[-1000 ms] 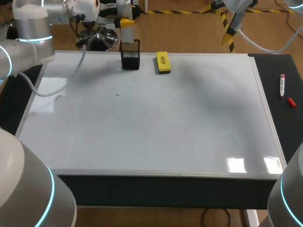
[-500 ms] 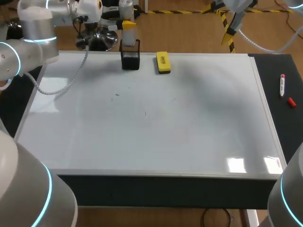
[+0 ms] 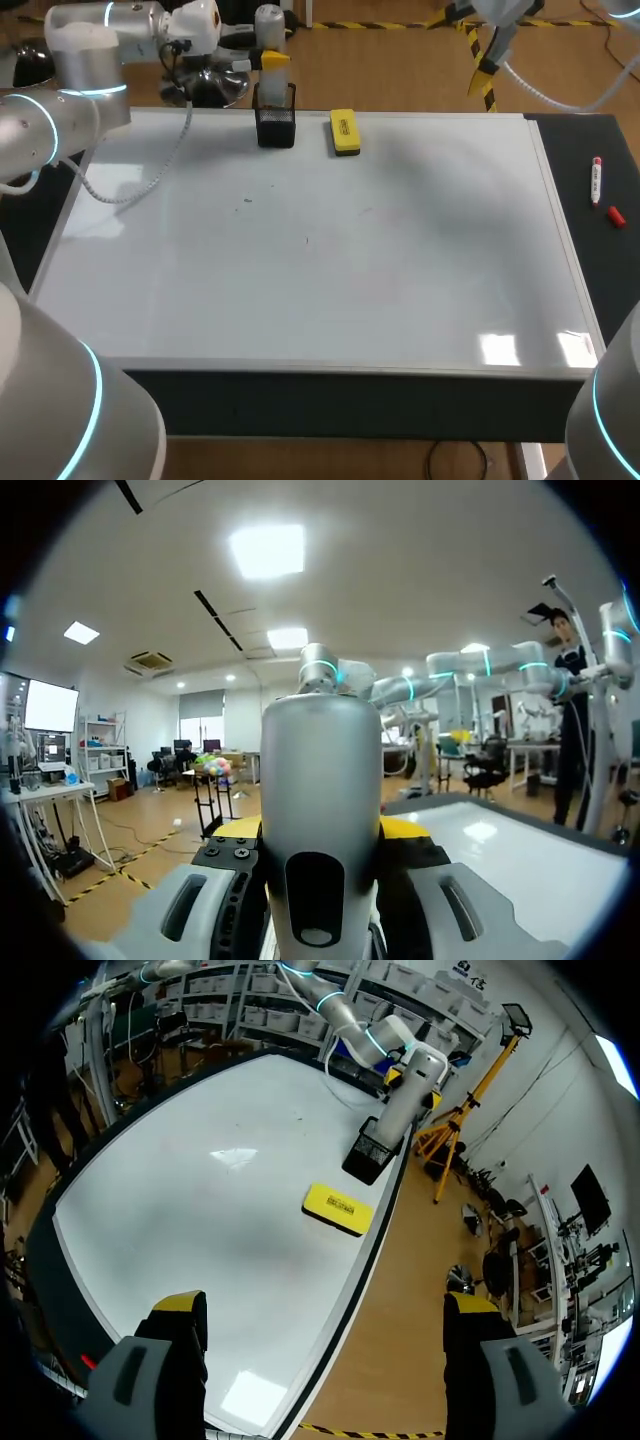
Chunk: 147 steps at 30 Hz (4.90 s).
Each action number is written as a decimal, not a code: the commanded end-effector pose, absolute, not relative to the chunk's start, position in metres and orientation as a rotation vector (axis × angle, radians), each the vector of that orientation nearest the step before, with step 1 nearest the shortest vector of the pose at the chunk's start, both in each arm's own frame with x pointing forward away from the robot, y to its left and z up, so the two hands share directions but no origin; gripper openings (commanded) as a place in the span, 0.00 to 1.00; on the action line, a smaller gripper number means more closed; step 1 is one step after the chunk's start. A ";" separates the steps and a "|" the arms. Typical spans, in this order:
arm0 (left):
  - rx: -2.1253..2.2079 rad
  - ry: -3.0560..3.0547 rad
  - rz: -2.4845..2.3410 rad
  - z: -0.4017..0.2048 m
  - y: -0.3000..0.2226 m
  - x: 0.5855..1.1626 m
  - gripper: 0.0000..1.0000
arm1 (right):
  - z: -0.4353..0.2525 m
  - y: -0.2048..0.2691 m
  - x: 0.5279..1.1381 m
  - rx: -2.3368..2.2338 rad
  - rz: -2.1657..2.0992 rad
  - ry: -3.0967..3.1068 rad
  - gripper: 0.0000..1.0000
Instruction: Pick up the inspection probe, press it on each red-marked spot on the whiteboard one by one, put down the probe, pick up the eraser, and wipe off all the red marks.
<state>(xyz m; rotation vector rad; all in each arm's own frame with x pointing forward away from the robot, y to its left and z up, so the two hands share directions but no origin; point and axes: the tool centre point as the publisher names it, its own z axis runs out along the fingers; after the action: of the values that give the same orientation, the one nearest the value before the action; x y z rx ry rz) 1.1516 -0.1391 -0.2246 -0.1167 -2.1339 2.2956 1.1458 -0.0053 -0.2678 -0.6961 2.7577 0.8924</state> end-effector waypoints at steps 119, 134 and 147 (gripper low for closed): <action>0.531 -2.800 2.207 -0.234 -0.010 1.065 1.00 | -0.267 -0.005 1.146 -0.700 0.887 2.761 1.00; 0.617 -2.900 2.182 -0.232 -0.003 1.052 1.00 | -0.267 -0.005 1.146 -0.700 0.887 2.761 1.00; 0.570 -2.877 2.191 -0.235 -0.005 1.050 1.00 | -0.267 -0.005 1.146 -0.700 0.887 2.761 1.00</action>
<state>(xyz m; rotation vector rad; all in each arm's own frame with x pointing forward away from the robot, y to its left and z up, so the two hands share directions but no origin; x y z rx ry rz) 1.0568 -0.0030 -0.2373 -0.0303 -2.5813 1.9532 1.1459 -0.0053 -0.2680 -0.6961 2.7573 0.8930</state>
